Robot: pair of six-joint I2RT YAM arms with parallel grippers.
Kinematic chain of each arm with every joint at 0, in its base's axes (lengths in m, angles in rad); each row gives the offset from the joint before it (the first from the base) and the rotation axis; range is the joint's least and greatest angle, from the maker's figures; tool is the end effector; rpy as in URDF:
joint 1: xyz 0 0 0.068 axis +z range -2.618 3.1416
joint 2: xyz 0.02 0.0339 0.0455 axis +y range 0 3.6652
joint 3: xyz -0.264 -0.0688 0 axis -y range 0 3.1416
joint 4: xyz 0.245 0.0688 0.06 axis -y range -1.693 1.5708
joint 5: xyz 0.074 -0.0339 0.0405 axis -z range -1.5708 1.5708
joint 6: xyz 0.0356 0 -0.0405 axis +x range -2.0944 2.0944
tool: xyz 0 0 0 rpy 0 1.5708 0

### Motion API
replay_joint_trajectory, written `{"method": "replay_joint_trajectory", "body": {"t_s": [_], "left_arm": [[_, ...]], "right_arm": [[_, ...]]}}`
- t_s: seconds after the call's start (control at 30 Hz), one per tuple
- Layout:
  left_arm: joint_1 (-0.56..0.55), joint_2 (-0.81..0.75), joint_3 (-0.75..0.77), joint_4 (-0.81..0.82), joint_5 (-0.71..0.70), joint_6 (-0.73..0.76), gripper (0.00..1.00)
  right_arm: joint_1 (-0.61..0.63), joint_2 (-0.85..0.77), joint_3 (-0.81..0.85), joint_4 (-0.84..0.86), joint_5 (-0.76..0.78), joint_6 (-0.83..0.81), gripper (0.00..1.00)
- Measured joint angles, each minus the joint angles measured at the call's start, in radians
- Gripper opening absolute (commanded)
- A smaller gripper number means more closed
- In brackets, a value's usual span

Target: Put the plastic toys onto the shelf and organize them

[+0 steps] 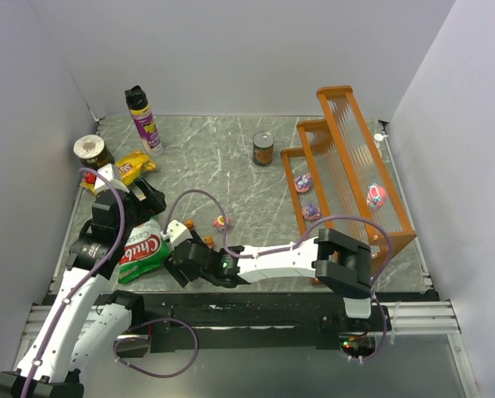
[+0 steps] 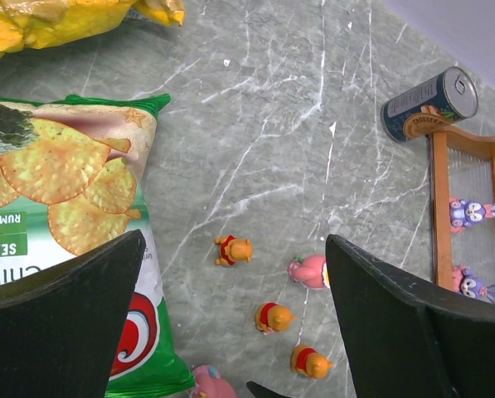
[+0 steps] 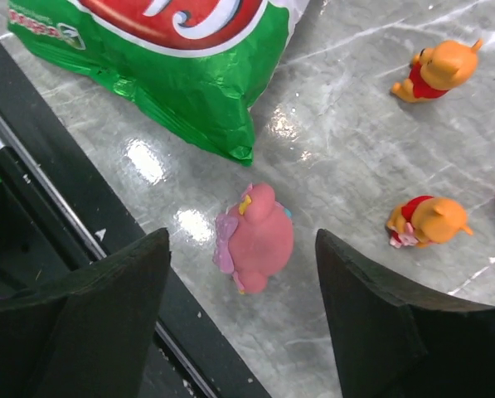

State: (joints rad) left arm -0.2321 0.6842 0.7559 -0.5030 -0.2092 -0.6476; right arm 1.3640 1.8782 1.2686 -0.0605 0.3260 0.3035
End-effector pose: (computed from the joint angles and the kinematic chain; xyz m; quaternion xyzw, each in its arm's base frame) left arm 0.1519 -0.0283 0.3123 -0.2278 0.8078 -0.1489 0.5228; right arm 0.0973 0.4083 0.2071 -0.3884 0.8021 0.2198 0.3969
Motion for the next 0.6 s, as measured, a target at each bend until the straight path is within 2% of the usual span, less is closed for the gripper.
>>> {"method": "replay_joint_trajectory", "body": {"t_s": [0.33, 0.43, 0.47, 0.53, 0.6], "left_arm": [[0.001, 0.000, 0.000, -0.002, -0.006, 0.000, 0.96], [0.002, 0.000, 0.000, -0.004, -0.006, 0.000, 0.96], [0.002, 0.000, 0.000, -0.004, -0.006, 0.000, 0.96], [0.002, 0.000, 0.000, -0.004, -0.006, 0.000, 0.96], [0.002, 0.000, 0.000, -0.004, -0.006, 0.000, 0.97]], "right_arm": [[0.000, 0.069, 0.000, 0.003, 0.021, 0.048, 0.68], [0.000, 0.078, 0.000, -0.002, 0.031, 0.053, 0.58], [0.000, 0.081, 0.000, -0.004, 0.035, 0.057, 0.49], [0.000, 0.088, 0.003, -0.007, 0.043, 0.063, 0.41], [0.000, 0.091, 0.008, -0.008, 0.054, 0.072, 0.29]]}}
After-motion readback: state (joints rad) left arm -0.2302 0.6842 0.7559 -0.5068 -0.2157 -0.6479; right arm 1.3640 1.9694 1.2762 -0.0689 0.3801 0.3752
